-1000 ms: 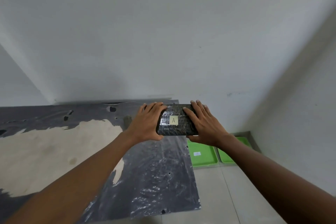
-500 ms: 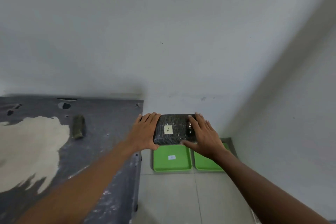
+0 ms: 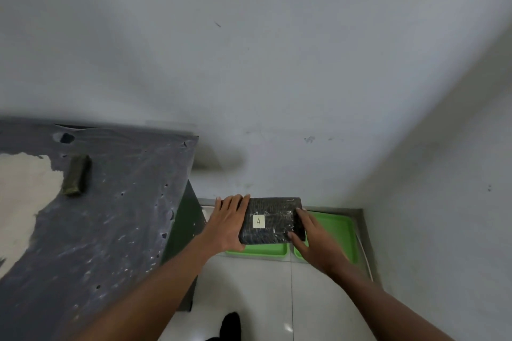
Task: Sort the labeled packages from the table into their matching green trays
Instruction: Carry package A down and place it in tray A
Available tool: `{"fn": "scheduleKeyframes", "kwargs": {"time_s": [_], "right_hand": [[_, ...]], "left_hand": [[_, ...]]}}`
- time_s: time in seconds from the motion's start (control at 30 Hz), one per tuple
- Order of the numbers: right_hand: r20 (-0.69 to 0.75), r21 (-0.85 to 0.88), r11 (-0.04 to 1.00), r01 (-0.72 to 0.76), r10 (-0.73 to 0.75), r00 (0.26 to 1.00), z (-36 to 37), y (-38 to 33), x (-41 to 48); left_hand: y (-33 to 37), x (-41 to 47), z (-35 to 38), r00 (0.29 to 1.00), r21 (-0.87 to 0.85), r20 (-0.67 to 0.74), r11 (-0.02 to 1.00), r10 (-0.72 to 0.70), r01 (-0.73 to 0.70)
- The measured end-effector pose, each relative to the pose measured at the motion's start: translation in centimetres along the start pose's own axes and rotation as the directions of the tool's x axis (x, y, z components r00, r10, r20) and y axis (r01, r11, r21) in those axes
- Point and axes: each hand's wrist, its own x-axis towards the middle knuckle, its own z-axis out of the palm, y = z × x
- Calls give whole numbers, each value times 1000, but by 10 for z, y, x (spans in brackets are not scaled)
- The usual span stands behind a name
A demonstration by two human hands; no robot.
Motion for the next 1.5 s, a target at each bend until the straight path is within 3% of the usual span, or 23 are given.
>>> {"fn": "scheduleKeyframes", "kwargs": {"time_s": [0.13, 0.33, 0.5, 0.7, 0.97, 1.23, 1.5], "right_hand": [[-13, 16, 1000, -21, 21, 1000, 59, 45, 36], [-152, 43, 991, -123, 128, 980, 169, 122, 88], [-156, -30, 997, -69, 64, 986, 258, 197, 125], [-108, 5, 993, -121, 121, 987, 351, 274, 152], [0, -22, 994, -106, 106, 994, 399, 299, 176], [70, 138, 986, -94, 85, 994, 445, 323, 232], [213, 87, 980, -179, 157, 964, 486, 346, 267]], "left_hand": [[-22, 49, 75, 1000, -31, -17, 999, 10, -10], [-53, 116, 202, 997, -14, -54, 998, 57, -58], [-75, 169, 302, 995, 42, -74, 997, 66, -63], [-100, 212, 407, 998, 51, -65, 998, 23, -20], [-113, 245, 457, 1000, 32, -5, 999, -2, 2], [-147, 313, 499, 994, -7, 110, 1000, 6, -6], [-183, 364, 526, 987, -20, 161, 1000, -4, 7]]}}
